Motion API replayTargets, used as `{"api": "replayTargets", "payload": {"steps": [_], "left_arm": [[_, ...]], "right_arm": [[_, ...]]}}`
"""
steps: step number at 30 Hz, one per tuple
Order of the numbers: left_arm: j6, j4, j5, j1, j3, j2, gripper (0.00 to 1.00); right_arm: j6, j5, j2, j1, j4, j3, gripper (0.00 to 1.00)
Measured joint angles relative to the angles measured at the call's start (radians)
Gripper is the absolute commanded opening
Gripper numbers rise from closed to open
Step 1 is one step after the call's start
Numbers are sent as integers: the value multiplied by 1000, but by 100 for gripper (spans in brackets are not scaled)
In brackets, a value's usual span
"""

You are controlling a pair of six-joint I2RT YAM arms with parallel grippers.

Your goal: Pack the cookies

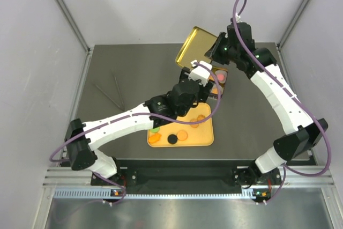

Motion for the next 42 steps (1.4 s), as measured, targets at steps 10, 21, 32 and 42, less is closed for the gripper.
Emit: {"api": "replayTargets", "payload": {"steps": [10, 21, 32, 42], "left_arm": [[198, 120, -158, -7, 70, 118, 65], [317, 200, -219, -13, 90, 175, 30], [310, 187, -189, -16, 110, 188, 0], [54, 35, 48, 94, 163, 163, 0]], "right_arm": [[52, 12, 6, 13, -41, 22, 0], [104, 22, 25, 18, -78, 29, 0], [81, 18, 23, 19, -59, 27, 40], [-27, 15, -100, -40, 49, -27, 100]]}}
